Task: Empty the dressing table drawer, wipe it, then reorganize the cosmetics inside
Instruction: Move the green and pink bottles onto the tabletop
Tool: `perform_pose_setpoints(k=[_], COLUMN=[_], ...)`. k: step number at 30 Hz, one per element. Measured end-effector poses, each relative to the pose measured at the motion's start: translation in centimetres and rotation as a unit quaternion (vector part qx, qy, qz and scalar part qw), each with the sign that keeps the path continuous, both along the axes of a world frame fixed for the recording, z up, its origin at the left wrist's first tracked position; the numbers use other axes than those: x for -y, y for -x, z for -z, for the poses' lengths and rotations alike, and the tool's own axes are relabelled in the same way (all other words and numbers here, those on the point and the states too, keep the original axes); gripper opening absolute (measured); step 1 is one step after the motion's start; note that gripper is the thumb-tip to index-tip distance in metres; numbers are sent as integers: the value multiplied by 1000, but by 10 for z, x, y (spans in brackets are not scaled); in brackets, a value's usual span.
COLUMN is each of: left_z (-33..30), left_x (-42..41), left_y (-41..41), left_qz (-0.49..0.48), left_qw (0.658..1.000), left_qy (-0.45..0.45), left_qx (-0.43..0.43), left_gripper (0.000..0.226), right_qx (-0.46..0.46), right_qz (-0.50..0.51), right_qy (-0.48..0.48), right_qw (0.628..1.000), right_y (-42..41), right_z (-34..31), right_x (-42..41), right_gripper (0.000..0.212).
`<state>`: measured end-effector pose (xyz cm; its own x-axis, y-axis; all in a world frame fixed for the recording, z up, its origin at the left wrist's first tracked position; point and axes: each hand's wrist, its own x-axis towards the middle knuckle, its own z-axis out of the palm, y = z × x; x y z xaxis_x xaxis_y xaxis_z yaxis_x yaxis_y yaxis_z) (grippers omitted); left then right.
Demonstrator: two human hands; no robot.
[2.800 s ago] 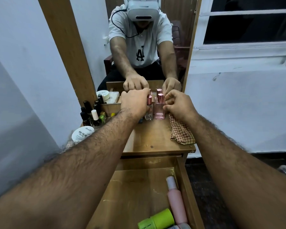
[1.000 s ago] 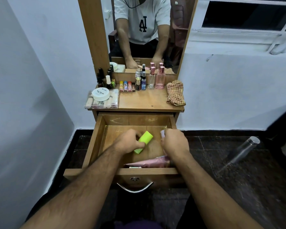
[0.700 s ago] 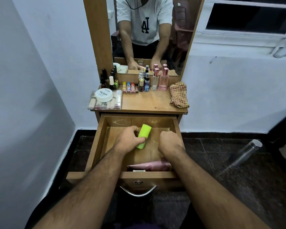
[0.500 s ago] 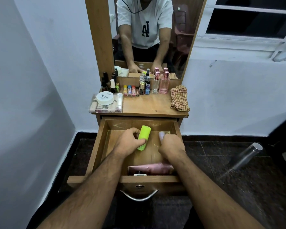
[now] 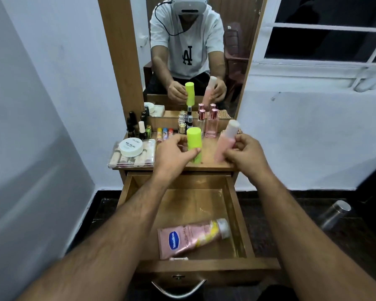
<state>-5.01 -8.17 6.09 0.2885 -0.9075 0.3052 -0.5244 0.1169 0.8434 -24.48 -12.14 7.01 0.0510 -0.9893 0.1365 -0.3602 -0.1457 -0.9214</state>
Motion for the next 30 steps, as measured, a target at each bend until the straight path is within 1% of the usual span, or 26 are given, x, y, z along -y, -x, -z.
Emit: perform_pose_setpoints(k=[1, 3, 6, 8, 11, 14, 18, 22, 30], left_z=[-7, -14, -13, -9, -4, -4, -2, 0, 0], left_x=[11, 34, 59, 70, 79, 86, 92, 96, 98], left_y=[1, 5, 11, 16, 24, 30, 36, 39, 42], left_qz=[-6, -22, -56, -70, -83, -108, -137, -149, -158], left_qw=[1000, 999, 994, 992, 991, 986, 978, 977, 977], left_qy=[-2, -11, -30, -38, -42, -44, -55, -69, -73], left_qx=[12, 38, 84, 96, 97, 121, 145, 136, 119], left_gripper=[27, 27, 34, 38, 38, 36, 38, 37, 33], right_qx=[13, -2, -53, -93, -153, -182, -188, -196, -173], right_qz=[0, 5, 0, -6, -14, -14, -1, -2, -9], right_qy=[3, 23, 51, 65, 77, 73, 81, 78, 58], right_qw=[1000, 1000, 997, 994, 985, 981, 979, 978, 983], right_y=[-2, -6, -16, -20, -24, -26, -23, -23, -22], right_z=[-4, -10, -16, -17, -14, -8, -2, 0, 1], right_x=[11, 34, 62, 77, 90, 99, 106, 109, 110], right_gripper=[28, 24, 23, 23, 23, 27, 26, 21, 23])
